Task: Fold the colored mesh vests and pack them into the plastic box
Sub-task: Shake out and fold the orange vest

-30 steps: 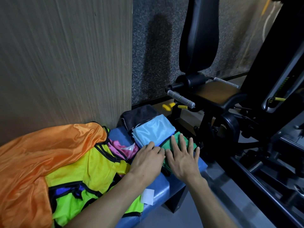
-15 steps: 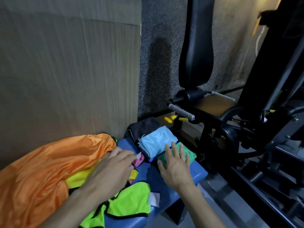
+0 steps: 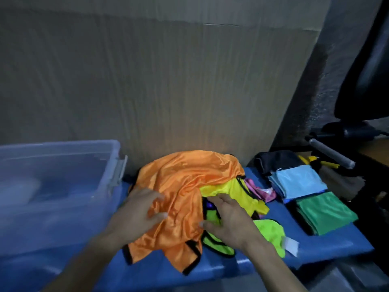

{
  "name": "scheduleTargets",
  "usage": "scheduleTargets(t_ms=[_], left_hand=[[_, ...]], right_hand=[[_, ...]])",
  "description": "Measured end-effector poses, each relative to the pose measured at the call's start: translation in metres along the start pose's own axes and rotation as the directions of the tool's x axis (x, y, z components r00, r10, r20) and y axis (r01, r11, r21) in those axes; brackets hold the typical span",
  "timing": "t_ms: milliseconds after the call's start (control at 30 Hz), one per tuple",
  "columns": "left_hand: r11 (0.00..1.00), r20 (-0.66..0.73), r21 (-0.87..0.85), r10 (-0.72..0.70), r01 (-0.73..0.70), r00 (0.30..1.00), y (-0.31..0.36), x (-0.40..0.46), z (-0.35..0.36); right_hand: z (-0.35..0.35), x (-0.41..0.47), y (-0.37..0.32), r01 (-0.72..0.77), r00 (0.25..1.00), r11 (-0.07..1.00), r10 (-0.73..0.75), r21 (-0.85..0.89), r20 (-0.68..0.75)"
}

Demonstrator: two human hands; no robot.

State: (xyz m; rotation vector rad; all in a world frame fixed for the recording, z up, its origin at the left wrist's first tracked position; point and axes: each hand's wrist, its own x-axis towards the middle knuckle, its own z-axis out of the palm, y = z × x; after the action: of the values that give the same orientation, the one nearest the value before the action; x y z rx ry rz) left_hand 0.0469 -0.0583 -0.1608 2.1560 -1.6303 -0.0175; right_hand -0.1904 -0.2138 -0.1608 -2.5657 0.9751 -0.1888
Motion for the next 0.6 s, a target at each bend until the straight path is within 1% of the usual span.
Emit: scheduleTargets(t_ms=[67,100,133,200,233,267,333,367,400,433,467,500,567,600], left_hand=[[0.997,0.074,-0.015,-0.069,0.070,0.995,0.002,-0.005,-0.006],[0.996,0.129,0.016,-0.094,0.093,0.987,0.001,-0.007,-0.006],[0.993,0.229,0.041,-0.117,0.111,0.966,0.000,-0.011,-0.006],[0.984,0.456,0.109,-0.175,0.140,0.873,0.001,-0.016,-0.006],[0.984,0.506,0.127,-0.173,0.126,0.845,0.004,-0.017,-0.005],[0.986,0.502,0.129,-0.155,0.104,0.851,0.005,-0.017,-0.004],[0.994,0.390,0.086,-0.099,0.071,0.916,0.002,-0.015,-0.006],[0.997,0.332,0.003,-0.069,0.072,0.941,0.000,-0.015,-0.007],[0.987,0.279,-0.135,-0.047,0.087,0.959,-0.002,-0.015,-0.010],[0.946,0.234,-0.304,-0.036,0.108,0.972,-0.003,-0.015,-0.012],[0.876,0.196,-0.467,-0.029,0.119,0.980,-0.001,-0.015,-0.018],[0.783,0.166,-0.610,-0.028,0.125,0.986,0.003,-0.016,-0.022],[0.578,0.133,-0.803,-0.058,0.142,0.989,0.015,-0.015,-0.032],[0.486,0.128,-0.861,-0.082,0.152,0.988,0.021,-0.015,-0.035]], right_hand=[[0.003,0.003,-0.012,-0.004,0.998,0.998,0.000,-0.065,-0.059],[0.005,0.005,-0.018,0.011,0.997,0.996,-0.017,-0.085,-0.069],[0.007,0.006,-0.023,0.022,0.998,0.996,-0.028,-0.089,-0.063],[0.008,0.006,-0.032,0.035,0.999,0.996,-0.037,-0.077,-0.026],[0.009,0.006,-0.036,0.039,0.999,0.997,-0.040,-0.061,-0.003],[0.009,0.005,-0.040,0.048,0.999,0.998,-0.047,-0.029,0.022],[0.010,0.002,-0.043,0.077,0.995,0.997,-0.079,0.026,0.061],[0.011,0.001,-0.043,0.099,0.993,0.995,-0.101,0.024,0.063],[0.012,-0.001,-0.044,0.123,0.991,0.992,-0.123,0.007,0.055],[0.012,-0.004,-0.045,0.150,0.988,0.989,-0.150,0.001,0.042],[0.013,-0.008,-0.049,0.167,0.985,0.986,-0.168,0.014,0.035],[0.013,-0.013,-0.055,0.176,0.984,0.983,-0.178,0.049,0.027],[0.018,-0.020,-0.069,0.194,0.981,0.976,-0.193,0.100,-0.018],[0.024,-0.022,-0.075,0.223,0.974,0.966,-0.215,0.128,-0.075]])
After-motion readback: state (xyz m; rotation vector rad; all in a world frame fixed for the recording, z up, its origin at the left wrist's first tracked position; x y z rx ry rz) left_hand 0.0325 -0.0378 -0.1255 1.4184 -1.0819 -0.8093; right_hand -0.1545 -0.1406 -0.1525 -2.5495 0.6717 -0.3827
